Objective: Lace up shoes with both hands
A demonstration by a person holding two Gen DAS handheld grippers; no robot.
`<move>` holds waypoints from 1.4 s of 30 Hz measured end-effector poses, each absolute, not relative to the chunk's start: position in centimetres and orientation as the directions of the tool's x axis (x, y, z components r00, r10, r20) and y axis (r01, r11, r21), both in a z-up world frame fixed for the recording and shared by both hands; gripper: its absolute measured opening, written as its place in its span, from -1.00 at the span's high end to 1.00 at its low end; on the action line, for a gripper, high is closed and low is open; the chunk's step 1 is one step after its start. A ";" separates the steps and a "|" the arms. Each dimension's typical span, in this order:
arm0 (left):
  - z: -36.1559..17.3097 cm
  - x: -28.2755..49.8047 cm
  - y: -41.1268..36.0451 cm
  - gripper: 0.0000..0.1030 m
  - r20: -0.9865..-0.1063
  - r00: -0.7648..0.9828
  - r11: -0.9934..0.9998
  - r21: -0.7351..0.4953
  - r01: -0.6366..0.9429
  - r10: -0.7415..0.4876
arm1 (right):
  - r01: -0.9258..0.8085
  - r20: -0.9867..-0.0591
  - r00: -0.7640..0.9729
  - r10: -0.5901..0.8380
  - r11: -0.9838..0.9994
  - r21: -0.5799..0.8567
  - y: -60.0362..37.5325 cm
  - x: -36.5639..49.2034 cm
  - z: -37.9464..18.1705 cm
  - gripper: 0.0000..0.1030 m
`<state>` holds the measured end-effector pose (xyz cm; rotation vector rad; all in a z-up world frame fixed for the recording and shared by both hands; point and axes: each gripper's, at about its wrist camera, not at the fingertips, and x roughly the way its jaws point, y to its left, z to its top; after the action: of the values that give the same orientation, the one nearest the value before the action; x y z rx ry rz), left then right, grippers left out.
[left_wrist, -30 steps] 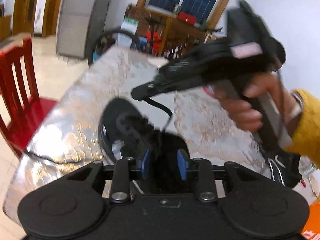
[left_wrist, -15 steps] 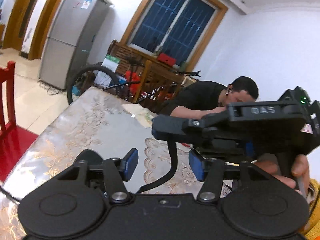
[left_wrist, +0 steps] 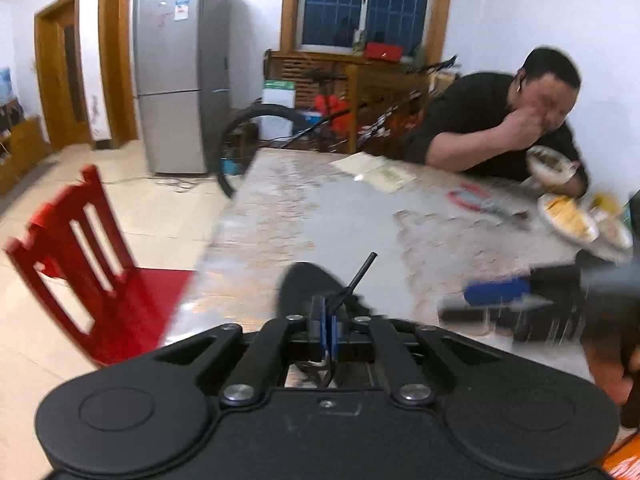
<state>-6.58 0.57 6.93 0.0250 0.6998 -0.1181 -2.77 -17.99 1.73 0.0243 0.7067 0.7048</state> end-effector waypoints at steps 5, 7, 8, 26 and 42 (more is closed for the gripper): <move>6.3 -5.4 -1.7 0.96 -0.697 0.716 0.981 0.120 0.149 -0.024 | -0.585 -0.594 0.633 0.496 0.809 0.052 -14.9 -4.4 -2.1 0.17; 5.1 -5.1 -3.3 0.96 -0.722 0.692 0.972 0.148 0.185 -0.022 | -0.552 -0.596 0.617 0.514 0.822 0.138 -15.8 -3.6 -2.5 0.41; 4.5 -5.0 -4.0 0.96 -0.731 0.682 0.968 0.154 0.199 -0.023 | -0.532 -0.596 0.595 0.538 0.820 0.209 -16.7 -3.1 -2.7 0.41; -1.9 0.7 -10.9 0.89 -0.779 0.615 0.934 0.298 0.198 0.118 | 0.125 -0.153 0.360 0.921 0.115 0.986 -27.2 1.9 -13.6 0.41; -1.9 0.7 -12.4 0.89 -0.765 0.636 0.906 0.337 0.256 0.105 | 0.167 -0.093 0.360 0.928 0.034 0.985 -28.6 0.8 -13.8 0.34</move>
<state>0.70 -12.37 -1.95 0.4427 0.8851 -0.0894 0.84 -28.61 -13.78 1.4291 1.0660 0.8026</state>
